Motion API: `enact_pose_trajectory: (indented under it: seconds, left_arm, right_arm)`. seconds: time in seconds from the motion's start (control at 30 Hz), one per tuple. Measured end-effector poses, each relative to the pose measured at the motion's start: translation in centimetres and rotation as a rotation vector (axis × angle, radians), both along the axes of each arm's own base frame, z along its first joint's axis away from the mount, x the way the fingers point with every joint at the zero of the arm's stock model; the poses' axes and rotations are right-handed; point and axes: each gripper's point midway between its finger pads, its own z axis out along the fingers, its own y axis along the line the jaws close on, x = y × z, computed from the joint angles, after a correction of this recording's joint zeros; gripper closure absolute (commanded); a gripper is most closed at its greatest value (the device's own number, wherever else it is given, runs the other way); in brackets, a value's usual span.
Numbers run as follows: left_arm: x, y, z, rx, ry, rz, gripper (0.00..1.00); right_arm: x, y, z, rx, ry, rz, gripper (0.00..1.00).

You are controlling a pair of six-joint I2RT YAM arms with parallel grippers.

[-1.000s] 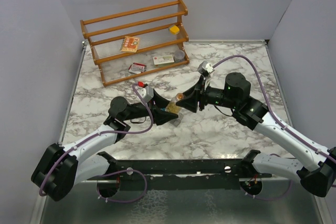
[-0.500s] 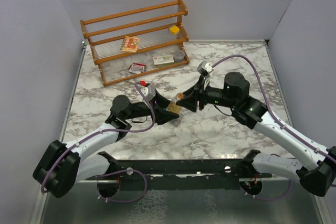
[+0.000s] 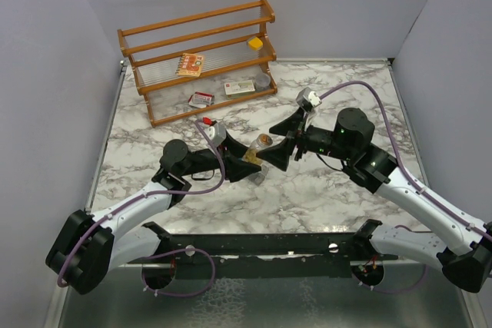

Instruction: Sort the pills into containers

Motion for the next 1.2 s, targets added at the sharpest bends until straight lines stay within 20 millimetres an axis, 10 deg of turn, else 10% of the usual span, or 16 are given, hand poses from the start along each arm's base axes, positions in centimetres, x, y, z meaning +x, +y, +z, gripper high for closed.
enact_pose_trajectory:
  seconds: [0.77, 0.87, 0.97, 1.0, 1.07, 1.2]
  left_arm:
    - [2.5, 2.9, 1.3, -0.071, -0.013, 0.288, 1.0]
    - [2.9, 3.1, 1.2, -0.068, -0.005, 0.314, 1.0]
    - [2.9, 3.2, 1.0, -0.06, -0.003, 0.321, 1.0]
    - [2.9, 3.2, 0.9, -0.057, -0.002, 0.322, 1.0]
    - [2.8, 3.3, 0.7, -0.044, 0.002, 0.323, 1.0]
    - [2.4, 3.6, 0.8, -0.037, -0.006, 0.325, 1.0]
  right_arm:
    - [2.6, -0.7, 1.8, 0.191, -0.004, -0.23, 0.01]
    - [3.1, 0.3, 2.0, 0.175, -0.022, -0.225, 0.11]
    - [3.9, 0.9, 2.4, 0.161, -0.054, -0.236, 0.59]
    - [4.3, 0.9, 2.8, 0.159, -0.073, -0.25, 0.56]
    - [4.7, 0.6, 3.6, 0.172, -0.102, -0.277, 0.08]
    - [5.5, 0.0, 5.6, 0.204, -0.173, -0.323, 0.0]
